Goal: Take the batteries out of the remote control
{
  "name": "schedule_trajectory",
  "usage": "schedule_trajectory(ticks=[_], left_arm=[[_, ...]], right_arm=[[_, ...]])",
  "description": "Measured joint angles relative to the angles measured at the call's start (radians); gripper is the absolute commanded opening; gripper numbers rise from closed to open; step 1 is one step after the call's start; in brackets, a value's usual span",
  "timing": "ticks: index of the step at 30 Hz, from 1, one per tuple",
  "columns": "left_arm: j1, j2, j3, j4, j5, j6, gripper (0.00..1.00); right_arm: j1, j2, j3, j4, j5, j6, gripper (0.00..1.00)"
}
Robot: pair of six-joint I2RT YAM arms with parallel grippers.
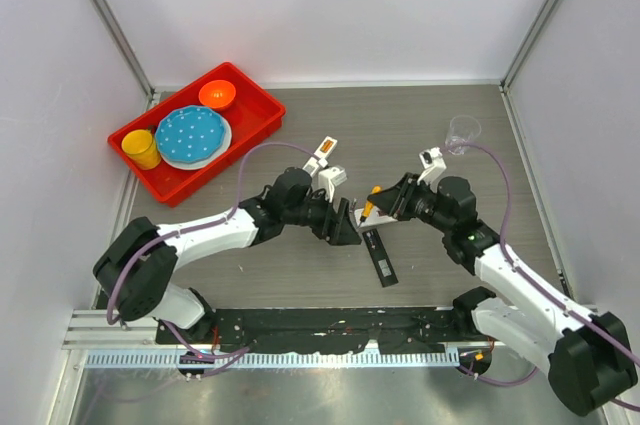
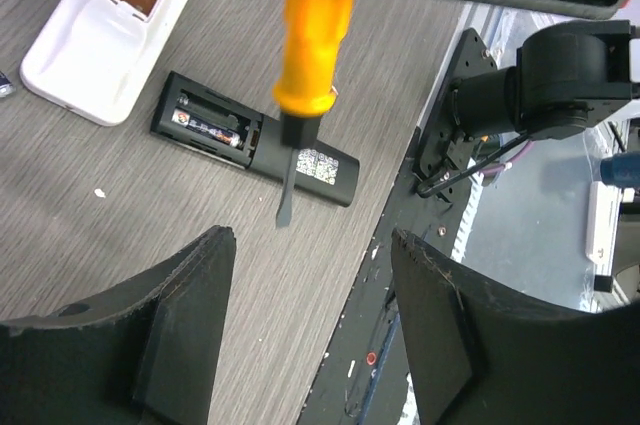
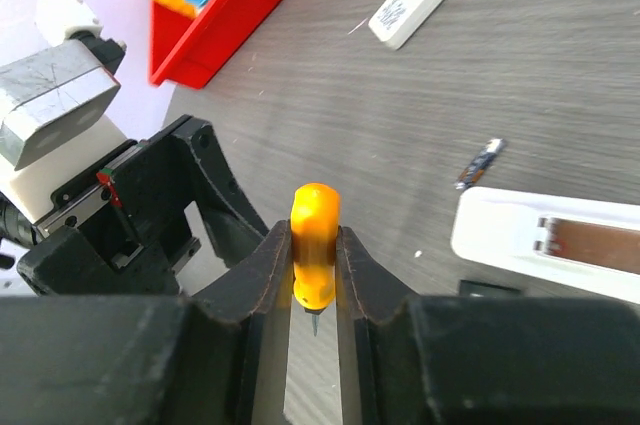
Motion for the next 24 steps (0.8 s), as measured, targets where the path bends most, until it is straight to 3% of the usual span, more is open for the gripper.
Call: schedule_trajectory(ticks=[9, 16, 20, 24], left_arm=[[0.014, 0.102, -0.017, 0.069, -0.016, -0.068, 0.53], [0.013, 0.245, 0.016, 0.044, -0.039, -0.087, 0.10], [0.010, 0.303, 0.050, 0.037, -0.050, -0.097, 0.01], [-0.002, 0.349, 0.082, 0.031, -0.062, -0.101, 0.00]], right_arm=[[0.000, -0.209, -0.064, -0.105, 0.299, -0.053, 0.01], [0.000, -0.167, -0.099, -0.126, 0.428, -0.061, 0.01], [0.000, -0.111, -0.116, -0.117, 0.448, -0.062, 0.01], [0.000, -0.064, -0.138, -0.098, 0.450, -0.061, 0.01]])
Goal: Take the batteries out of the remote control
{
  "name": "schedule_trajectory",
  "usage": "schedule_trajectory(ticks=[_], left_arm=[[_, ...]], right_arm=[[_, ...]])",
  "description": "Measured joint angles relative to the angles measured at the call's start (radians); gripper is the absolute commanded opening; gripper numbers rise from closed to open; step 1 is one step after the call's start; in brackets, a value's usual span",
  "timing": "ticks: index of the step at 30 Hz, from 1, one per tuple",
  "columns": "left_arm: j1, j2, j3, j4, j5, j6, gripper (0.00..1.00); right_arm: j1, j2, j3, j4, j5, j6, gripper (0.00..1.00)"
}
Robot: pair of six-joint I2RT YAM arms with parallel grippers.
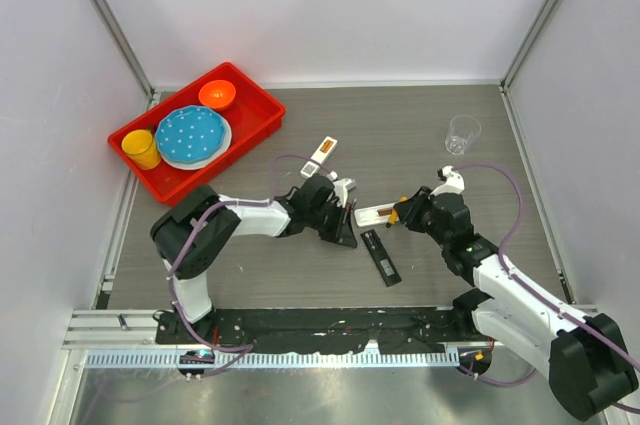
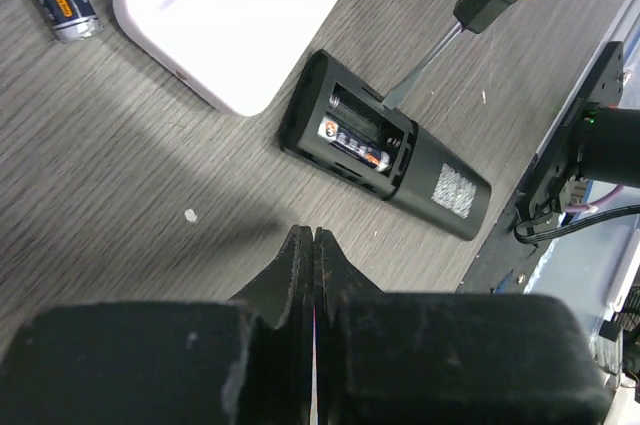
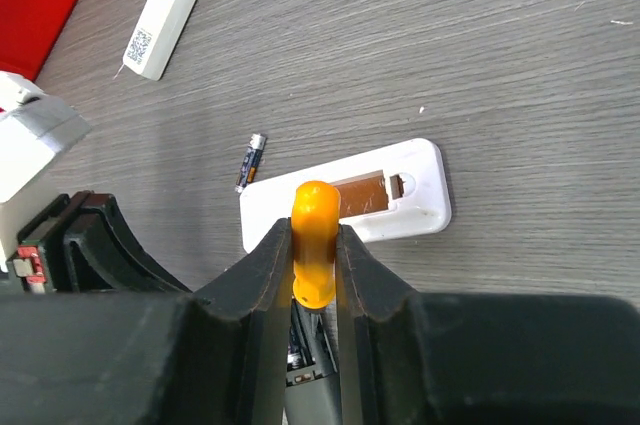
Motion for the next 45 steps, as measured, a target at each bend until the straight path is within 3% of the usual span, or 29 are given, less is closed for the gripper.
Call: schedule_trajectory(ticks=[18, 28, 45], left_arm=[[-0.023, 0.058, 0.052, -0.015, -0.010, -0.018, 0.00], [-0.039, 0.070, 0.066, -0.015, -0.008, -0.025, 0.00], [-0.046, 0.093, 0.089, -0.021, 0.009, -0.049, 0.00]], right_arm=[[0.000, -0.024, -0.012, 0.054, -0.022, 0.005, 0.01], [0.000, 0.116, -0.012, 0.108, -0.084, 0.013, 0.01], [-0.009, 0.172, -0.033, 0.217, -0.142, 0.051, 0.01]])
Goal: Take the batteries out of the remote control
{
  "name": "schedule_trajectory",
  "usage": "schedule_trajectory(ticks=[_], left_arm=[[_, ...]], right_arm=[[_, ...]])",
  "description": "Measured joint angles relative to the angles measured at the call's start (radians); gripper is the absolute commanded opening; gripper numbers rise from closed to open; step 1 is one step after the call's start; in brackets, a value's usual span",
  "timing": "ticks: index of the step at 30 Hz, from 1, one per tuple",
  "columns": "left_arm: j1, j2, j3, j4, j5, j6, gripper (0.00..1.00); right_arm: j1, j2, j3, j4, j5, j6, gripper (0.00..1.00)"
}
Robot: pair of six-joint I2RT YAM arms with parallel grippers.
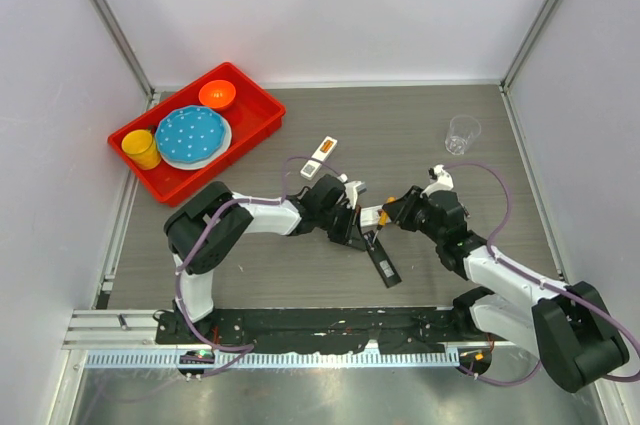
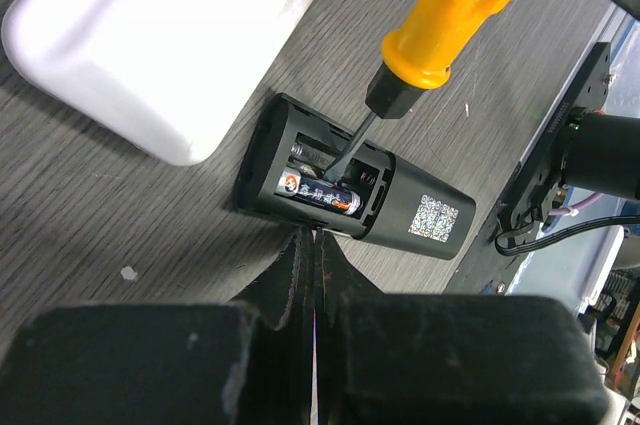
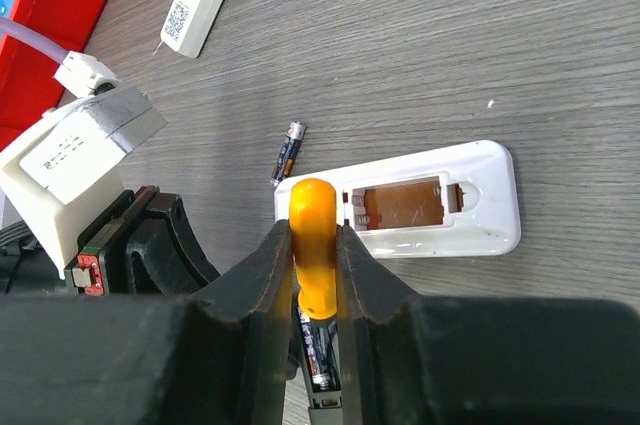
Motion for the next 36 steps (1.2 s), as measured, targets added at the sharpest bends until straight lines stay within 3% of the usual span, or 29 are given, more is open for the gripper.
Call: schedule_trajectory(ticks=[12, 24, 27, 29, 30, 31, 34, 36], left_arm=[[-0.001, 0.002, 0.002, -0.002, 0.003, -0.003, 0.00], [-0.002, 0.001, 0.002, -0.002, -0.003, -0.001, 0.01], [-0.002, -0.004, 0.002, -0.002, -0.016, 0.005, 0.08], [-0.001, -0.016, -0.002, -0.005, -0.034, 0.010, 0.19], [0.001, -0.029, -0.012, -0.004, -0.040, 0.010, 0.26], [0.004, -0.049, -0.030, 0.001, -0.042, 0.011, 0.40], [0.024, -0.148, -0.106, 0.026, -0.045, 0.010, 0.63], [0.046, -0.238, -0.165, 0.061, -0.053, 0.002, 0.72]], right_arm=[[-0.001, 0.062, -0.045, 0.104, -0.053, 0.109, 0.01], [0.002, 0.004, -0.060, 0.042, -0.047, 0.128, 0.01], [0.003, -0.027, -0.059, 0.029, -0.048, 0.129, 0.01], [0.003, -0.046, -0.058, 0.026, -0.048, 0.129, 0.01], [0.003, -0.055, -0.057, 0.024, -0.048, 0.128, 0.01], [0.003, -0.063, -0.054, 0.021, -0.048, 0.128, 0.01], [0.003, -0.085, -0.048, 0.015, -0.050, 0.126, 0.01], [0.003, -0.106, -0.047, 0.010, -0.050, 0.123, 0.01]])
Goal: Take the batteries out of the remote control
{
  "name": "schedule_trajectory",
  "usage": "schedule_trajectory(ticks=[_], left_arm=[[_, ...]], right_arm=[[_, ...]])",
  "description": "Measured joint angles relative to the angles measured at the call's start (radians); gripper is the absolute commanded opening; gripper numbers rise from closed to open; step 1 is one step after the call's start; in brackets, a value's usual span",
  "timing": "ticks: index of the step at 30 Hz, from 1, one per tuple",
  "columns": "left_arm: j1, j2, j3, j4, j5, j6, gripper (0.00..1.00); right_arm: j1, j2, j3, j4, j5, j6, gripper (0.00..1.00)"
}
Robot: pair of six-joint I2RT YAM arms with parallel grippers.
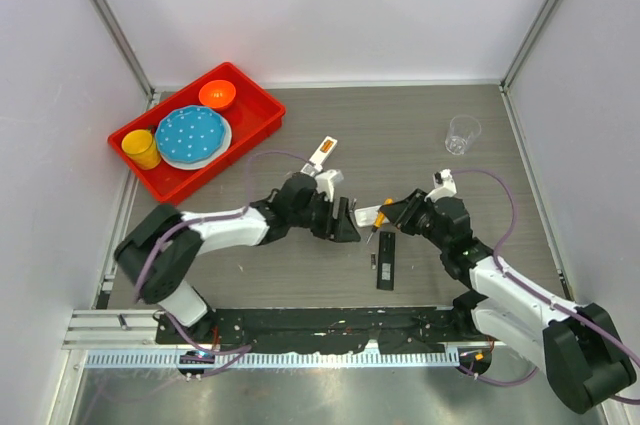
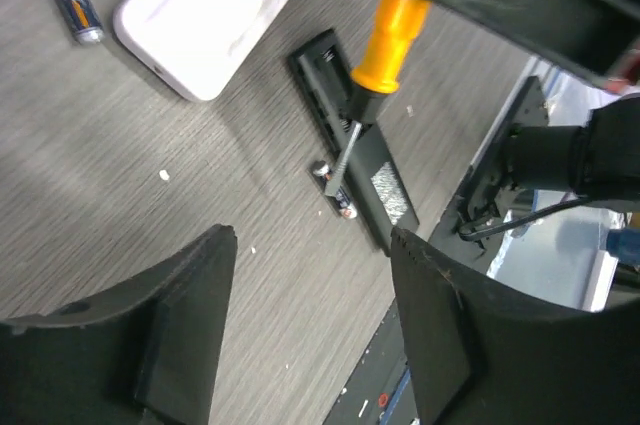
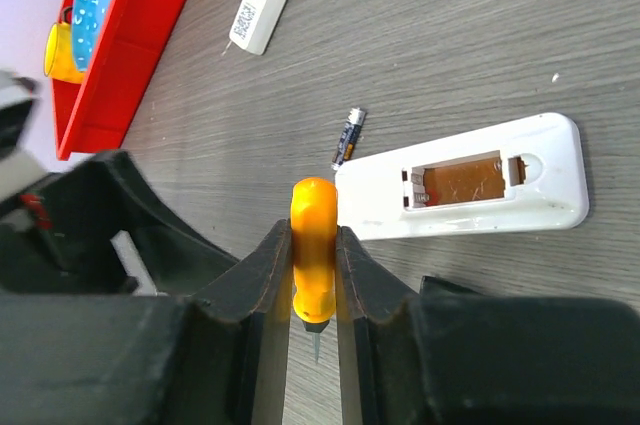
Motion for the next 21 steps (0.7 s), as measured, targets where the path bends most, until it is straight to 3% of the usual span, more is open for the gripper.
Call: schedule_trajectory(ticks=[10, 16, 21], left_arm=[[0.104, -0.409, -0.116, -0.005, -0.077, 0.050, 1.00], [0.111, -0.612, -0.160, -0.145, -0.336, 0.136, 1.00], [0.111, -0.626, -0.155, -0.266, -0.544, 0.202, 1.00]], right_arm=[[0.000, -0.048, 0.014, -0.035, -0.001, -0.024, 0.01], [0.002, -0.056, 0.014, -0.053, 0.000, -0.033, 0.01], [0.002, -0.069, 0.016, -0.060, 0.000, -0.037, 0.01]])
